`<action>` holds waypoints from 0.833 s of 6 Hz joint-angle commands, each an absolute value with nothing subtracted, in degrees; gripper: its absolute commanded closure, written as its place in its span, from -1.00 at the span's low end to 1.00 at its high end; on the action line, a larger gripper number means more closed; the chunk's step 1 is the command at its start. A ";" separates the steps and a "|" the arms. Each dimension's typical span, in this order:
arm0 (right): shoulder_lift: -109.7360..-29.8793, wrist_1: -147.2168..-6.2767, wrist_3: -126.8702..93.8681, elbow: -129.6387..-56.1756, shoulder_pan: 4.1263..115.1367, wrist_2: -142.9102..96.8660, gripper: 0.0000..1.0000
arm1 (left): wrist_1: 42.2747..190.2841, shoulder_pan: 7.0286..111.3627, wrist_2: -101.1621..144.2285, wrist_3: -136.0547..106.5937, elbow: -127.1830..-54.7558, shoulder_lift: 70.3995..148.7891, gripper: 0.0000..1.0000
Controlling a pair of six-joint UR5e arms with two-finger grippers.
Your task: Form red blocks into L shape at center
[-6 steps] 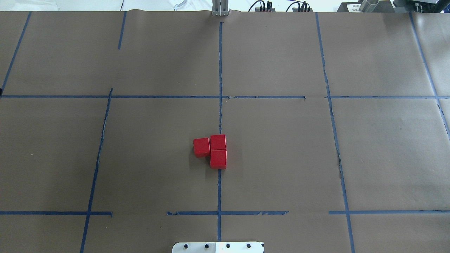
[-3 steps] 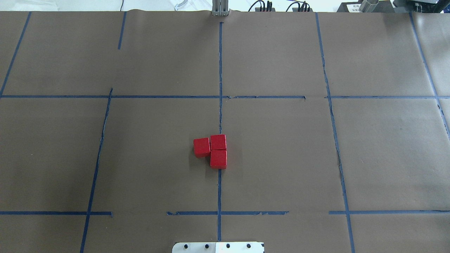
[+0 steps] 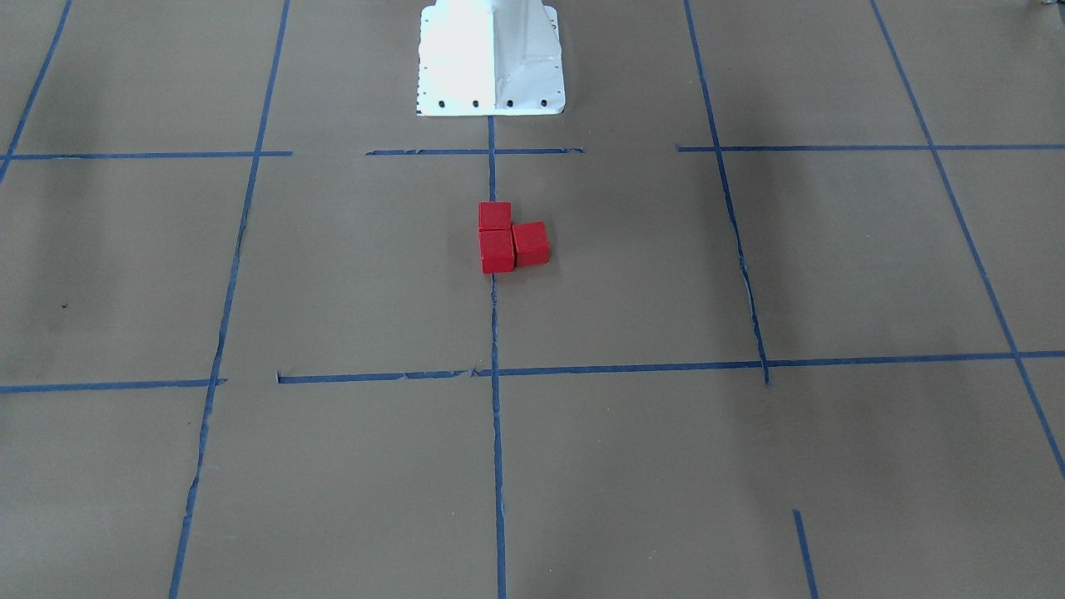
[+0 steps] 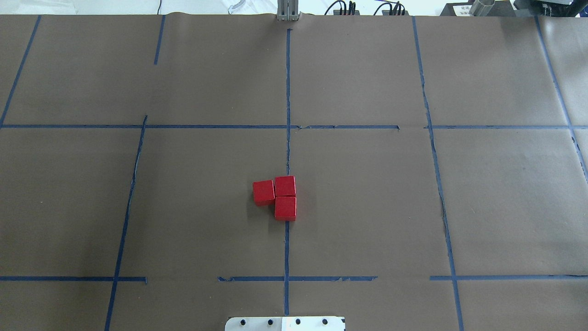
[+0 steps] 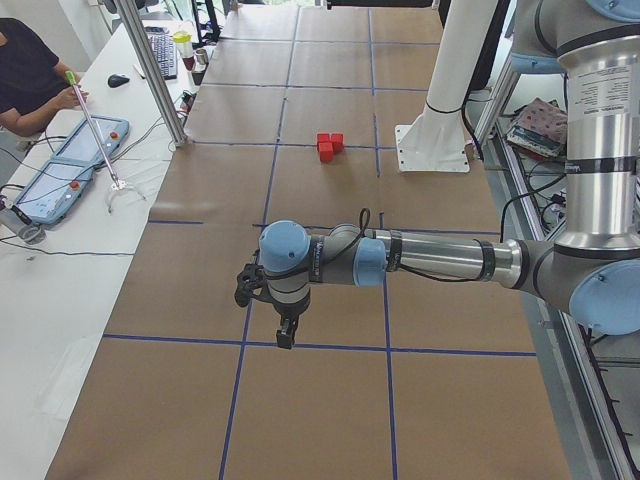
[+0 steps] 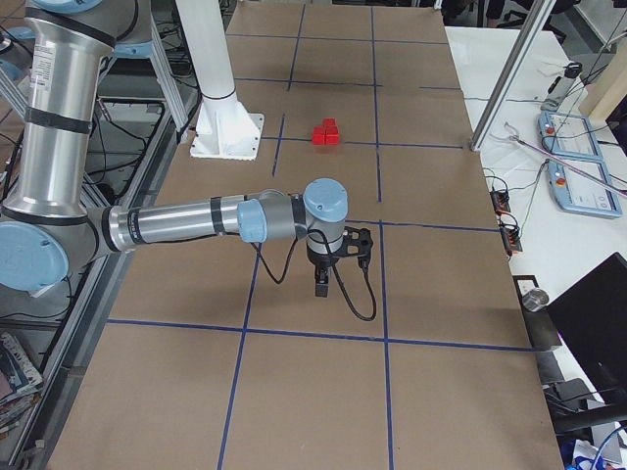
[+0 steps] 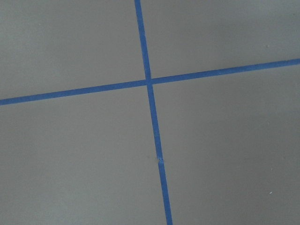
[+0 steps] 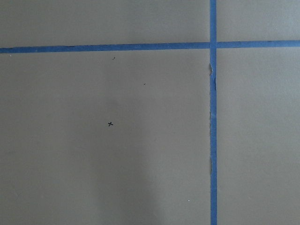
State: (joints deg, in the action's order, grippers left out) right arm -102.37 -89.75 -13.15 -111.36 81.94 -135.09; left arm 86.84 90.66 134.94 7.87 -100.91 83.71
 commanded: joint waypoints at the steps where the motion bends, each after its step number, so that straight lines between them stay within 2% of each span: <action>1: -102.39 -89.47 -13.27 -111.62 81.91 -135.09 -1.00 | 86.84 90.70 135.00 7.74 -101.59 82.37 -1.00; 5: -104.50 -90.08 -6.45 -109.44 83.93 -135.88 -1.00 | 87.71 90.61 134.91 7.65 -100.20 82.71 -1.00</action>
